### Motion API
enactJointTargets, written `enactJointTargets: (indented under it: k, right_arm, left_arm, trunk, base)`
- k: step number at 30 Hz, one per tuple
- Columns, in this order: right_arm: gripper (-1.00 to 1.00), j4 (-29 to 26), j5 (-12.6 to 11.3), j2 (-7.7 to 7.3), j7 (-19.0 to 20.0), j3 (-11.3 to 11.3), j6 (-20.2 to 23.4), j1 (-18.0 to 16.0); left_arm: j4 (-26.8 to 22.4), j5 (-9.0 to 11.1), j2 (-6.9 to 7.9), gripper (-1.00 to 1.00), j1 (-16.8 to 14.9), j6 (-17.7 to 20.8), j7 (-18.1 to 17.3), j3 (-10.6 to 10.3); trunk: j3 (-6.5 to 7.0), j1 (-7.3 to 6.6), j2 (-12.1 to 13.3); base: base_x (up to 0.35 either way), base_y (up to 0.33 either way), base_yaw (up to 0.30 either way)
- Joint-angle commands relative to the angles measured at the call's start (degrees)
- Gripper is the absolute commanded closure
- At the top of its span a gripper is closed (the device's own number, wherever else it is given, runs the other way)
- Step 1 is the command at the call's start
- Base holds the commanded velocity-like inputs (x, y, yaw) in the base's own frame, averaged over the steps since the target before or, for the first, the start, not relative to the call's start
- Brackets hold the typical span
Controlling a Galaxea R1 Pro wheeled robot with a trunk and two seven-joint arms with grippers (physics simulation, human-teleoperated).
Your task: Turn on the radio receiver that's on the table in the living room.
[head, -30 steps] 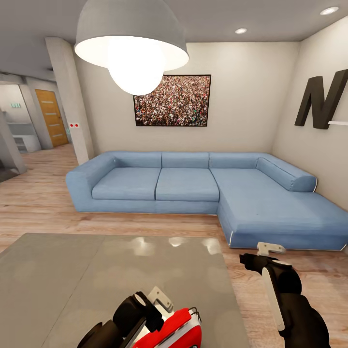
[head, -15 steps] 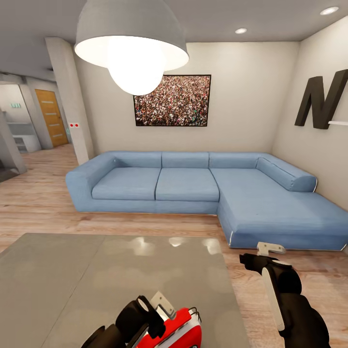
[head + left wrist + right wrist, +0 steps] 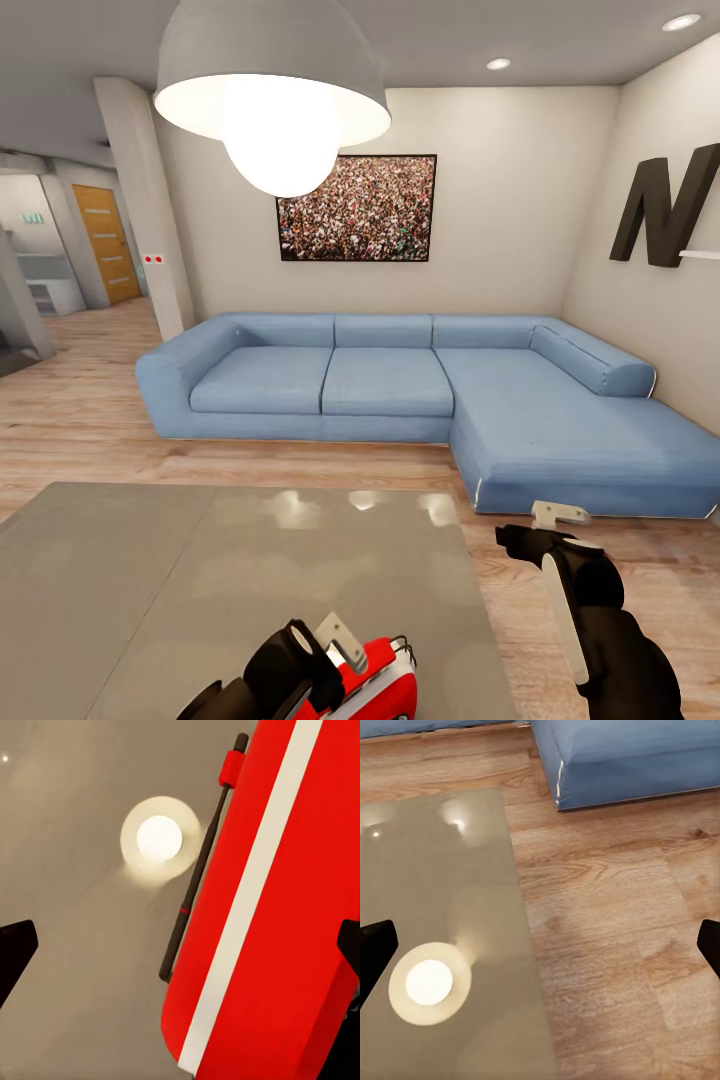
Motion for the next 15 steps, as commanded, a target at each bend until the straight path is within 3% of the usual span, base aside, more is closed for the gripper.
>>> enactJointTargets:
  k: [1, 9, 15]
  right_arm:
    - [-1.0, 0.0, 0.0, 0.0, 0.0, 0.0, 0.0, 0.0]
    - [-1.0, 0.0, 0.0, 0.0, 0.0, 0.0, 0.0, 0.0]
    - [-1.0, 0.0, 0.0, 0.0, 0.0, 0.0, 0.0, 0.0]
  left_arm:
    - [0.1, 0.0, 0.0, -1.0, 0.0, 0.0, 0.0, 0.0]
    - [1.1, 0.0, -0.09, -1.0, 0.0, 0.0, 0.0, -1.8]
    - [1.6, 0.0, -0.2, -1.0, 0.0, 0.0, 0.0, -2.1]
  trunk:
    - [0.0, 0.0, 0.0]
    - [0.0, 0.0, 0.0]
    - [0.0, 0.0, 0.0]
  base:
    - [0.0, 0.0, 0.0]
    - [0.0, 0.0, 0.0]
    - [0.0, 0.0, 0.0]
